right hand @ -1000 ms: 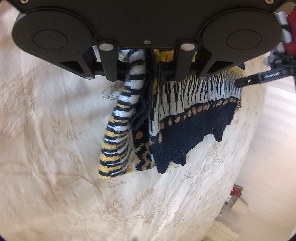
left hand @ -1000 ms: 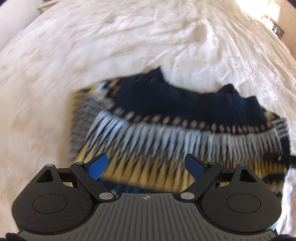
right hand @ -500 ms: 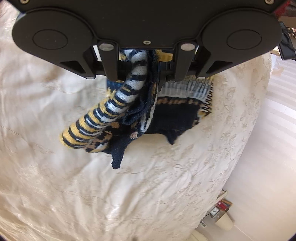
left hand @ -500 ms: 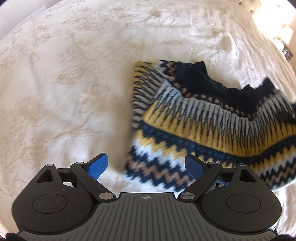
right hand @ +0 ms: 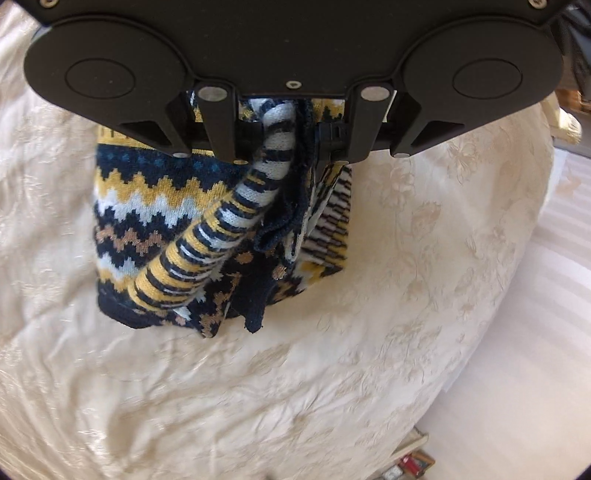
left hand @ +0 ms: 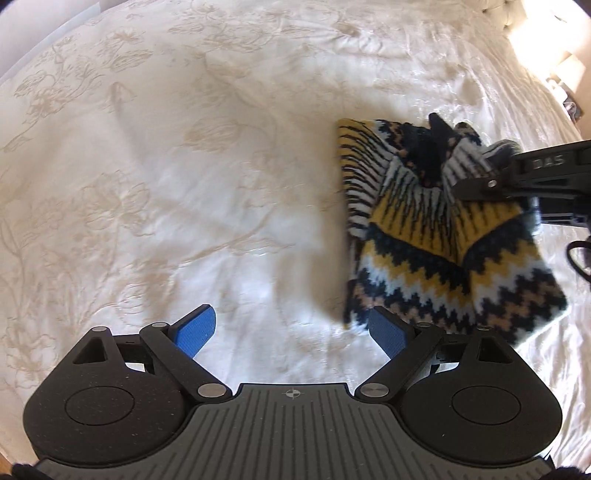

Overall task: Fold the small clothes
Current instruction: 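Fold the held side edge inward over the middle and open the right gripper, then grasp the opposite side edge with the left gripper and fold it inward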

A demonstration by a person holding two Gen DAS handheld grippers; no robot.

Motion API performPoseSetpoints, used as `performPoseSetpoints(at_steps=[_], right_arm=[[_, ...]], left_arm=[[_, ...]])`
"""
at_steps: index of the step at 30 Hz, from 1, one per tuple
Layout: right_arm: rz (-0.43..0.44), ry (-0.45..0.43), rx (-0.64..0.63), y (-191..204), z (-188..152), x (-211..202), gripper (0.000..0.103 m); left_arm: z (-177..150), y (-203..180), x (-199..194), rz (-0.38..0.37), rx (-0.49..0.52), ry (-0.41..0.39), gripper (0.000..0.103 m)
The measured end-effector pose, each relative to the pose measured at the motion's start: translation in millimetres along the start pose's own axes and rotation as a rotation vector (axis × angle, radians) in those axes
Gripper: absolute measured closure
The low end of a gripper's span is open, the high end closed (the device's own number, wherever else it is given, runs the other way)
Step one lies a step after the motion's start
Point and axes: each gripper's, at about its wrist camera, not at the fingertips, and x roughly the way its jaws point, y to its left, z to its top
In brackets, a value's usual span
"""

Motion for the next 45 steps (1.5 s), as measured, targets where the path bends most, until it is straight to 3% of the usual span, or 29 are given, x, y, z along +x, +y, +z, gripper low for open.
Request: performPoseSetpoints(at_steps=[5,8,12,17,23,30,35,39,45], right_arm=[[-0.084,0.034,-0.043,15.6,-2.8,25.4,0.072],[-0.093,0.030,-0.038,23.4,-1.4,33.1,0.065],[-0.023,-0.026,-0.043,30.8,-0.3,31.2,0.052],[0.081,-0.130,-0.032,29.4,0.9,7.3,0.052],[0.046,-0.186,-0.068,12.2,-14.4,-20.7,0.052],[-0.036,-0.157,-0.261,8.9,-68.6,-34.2,0.045],[-0.105,-0.155,-0.478,32.9,-115.3,-27.0,0.043],[-0.155,-0.179,-0.666,57.3,-144.0,-15.5,0.035],[-0.224,-0.175,-0.882,76.5,-165.9,6.9,0.034]], left_arm=[[-1.5,15.9,-0.9,0.003,-0.020,0.006,0.012],[-2.5,21.8,0.3,0.003,-0.027,0.015,0.012],[-2.0,24.5,0.7,0.002,-0.025,0.017,0.012],[2.5,23.2,-1.3,-0.007,-0.014,0.010,0.012],[19.8,18.7,-3.3,-0.032,-0.001,-0.009,0.012],[60.1,-1.0,4.3,-0.137,0.004,-0.022,0.012],[89.7,-20.7,20.8,-0.222,0.001,-0.017,0.012],[106.6,-35.1,43.0,-0.264,0.009,0.020,0.013],[120.9,-47.7,74.7,-0.298,0.004,0.086,0.016]])
